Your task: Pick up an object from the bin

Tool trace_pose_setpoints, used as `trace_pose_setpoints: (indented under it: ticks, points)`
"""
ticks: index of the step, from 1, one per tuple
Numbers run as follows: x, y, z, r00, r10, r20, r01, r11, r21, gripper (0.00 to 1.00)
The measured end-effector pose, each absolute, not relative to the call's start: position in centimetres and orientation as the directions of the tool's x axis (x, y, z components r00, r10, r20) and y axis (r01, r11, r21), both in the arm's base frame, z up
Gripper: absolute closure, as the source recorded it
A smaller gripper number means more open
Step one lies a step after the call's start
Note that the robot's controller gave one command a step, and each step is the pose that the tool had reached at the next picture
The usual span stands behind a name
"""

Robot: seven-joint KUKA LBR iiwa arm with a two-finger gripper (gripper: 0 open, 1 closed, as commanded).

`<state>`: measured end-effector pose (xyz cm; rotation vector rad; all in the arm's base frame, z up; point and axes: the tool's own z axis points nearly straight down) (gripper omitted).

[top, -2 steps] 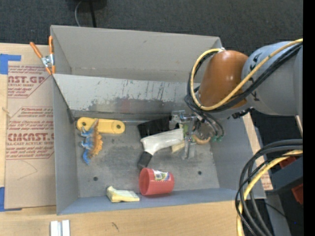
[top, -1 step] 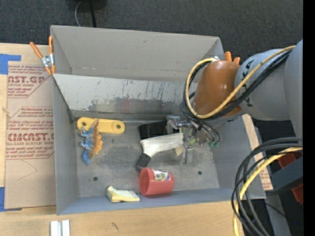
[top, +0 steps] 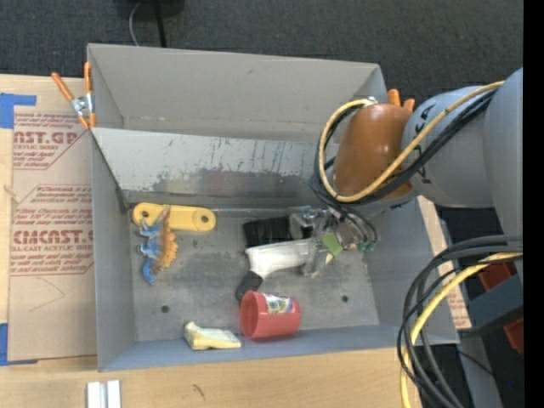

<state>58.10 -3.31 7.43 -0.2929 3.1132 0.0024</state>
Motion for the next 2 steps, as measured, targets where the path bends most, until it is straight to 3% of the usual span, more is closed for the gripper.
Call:
trace_pose_setpoints:
  ticks: [2]
  points:
    - [58.01, -3.29, 7.85, -0.982, -0.186, -0.011, -0.186, 0.982, 0.001, 1.00]
